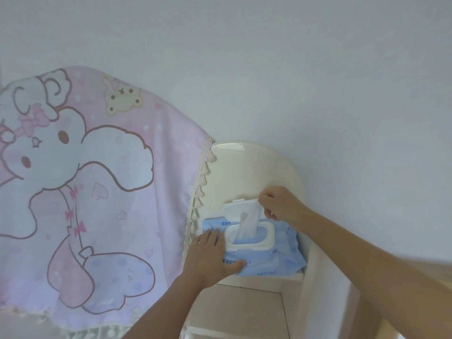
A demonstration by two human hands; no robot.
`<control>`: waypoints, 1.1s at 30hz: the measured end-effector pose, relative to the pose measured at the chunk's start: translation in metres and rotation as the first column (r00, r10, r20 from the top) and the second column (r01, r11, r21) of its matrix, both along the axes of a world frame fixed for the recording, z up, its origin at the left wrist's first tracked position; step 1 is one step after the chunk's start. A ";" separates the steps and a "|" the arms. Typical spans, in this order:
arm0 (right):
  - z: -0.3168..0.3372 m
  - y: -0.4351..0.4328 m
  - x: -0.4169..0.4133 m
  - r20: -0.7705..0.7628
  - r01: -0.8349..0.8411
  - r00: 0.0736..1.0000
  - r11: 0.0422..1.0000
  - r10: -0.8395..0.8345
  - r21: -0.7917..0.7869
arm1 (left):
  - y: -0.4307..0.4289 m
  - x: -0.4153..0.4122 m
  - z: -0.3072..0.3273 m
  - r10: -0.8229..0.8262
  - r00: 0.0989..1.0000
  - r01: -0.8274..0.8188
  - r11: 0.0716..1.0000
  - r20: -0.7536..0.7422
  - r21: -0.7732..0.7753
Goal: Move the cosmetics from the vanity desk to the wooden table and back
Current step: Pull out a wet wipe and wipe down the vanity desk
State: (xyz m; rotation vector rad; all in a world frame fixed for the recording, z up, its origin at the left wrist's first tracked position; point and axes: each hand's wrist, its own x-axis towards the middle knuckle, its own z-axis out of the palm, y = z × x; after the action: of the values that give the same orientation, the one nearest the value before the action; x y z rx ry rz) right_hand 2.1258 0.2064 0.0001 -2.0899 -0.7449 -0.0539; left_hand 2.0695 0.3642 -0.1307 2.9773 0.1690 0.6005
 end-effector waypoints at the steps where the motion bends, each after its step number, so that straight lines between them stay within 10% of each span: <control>1: 0.000 -0.001 -0.001 -0.039 0.013 0.999 0.999 -0.011 0.032 | 0.000 0.000 0.000 -0.002 1.000 0.002 1.000 -0.003 -0.001; 7: 0.013 -0.001 -0.006 -0.393 0.108 0.912 0.857 0.115 0.503 | -0.001 -0.002 0.003 -0.011 1.000 0.011 1.000 -0.012 -0.018; 11: 0.052 -0.011 -0.009 -0.332 0.207 0.934 0.564 0.128 0.799 | -0.001 -0.001 0.001 0.001 1.000 -0.002 1.000 0.018 0.009; 13: 0.071 -0.018 -0.017 -0.243 0.152 0.966 0.577 0.083 0.802 | -0.001 0.001 0.001 0.005 1.000 -0.006 1.000 0.031 0.022; 19: 0.089 -0.031 -0.062 0.260 0.041 0.958 0.953 -0.124 0.302 | 0.001 0.003 -0.002 -0.008 0.998 0.006 0.999 0.055 0.035; 25: 0.087 -0.051 -0.114 0.659 0.175 0.739 0.984 -0.144 0.019 | 0.000 0.000 0.000 -0.022 0.999 0.021 0.999 0.024 0.032; 28: 0.052 -0.055 -0.126 0.588 0.198 0.809 0.946 -0.010 -0.256 | 0.003 -0.002 0.003 -0.074 0.995 0.075 0.997 0.066 -0.005; 33: -0.054 -0.077 -0.127 0.016 0.043 0.999 0.870 -0.040 -0.491 | 0.007 -0.029 -0.017 -0.215 0.773 0.360 0.923 0.597 -0.134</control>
State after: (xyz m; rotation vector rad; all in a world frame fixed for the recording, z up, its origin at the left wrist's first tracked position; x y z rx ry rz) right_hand 1.9992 0.1295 -0.0537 -2.5926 -0.7741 0.1203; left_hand 2.0406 0.3713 -0.1474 2.3782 -0.2486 1.2844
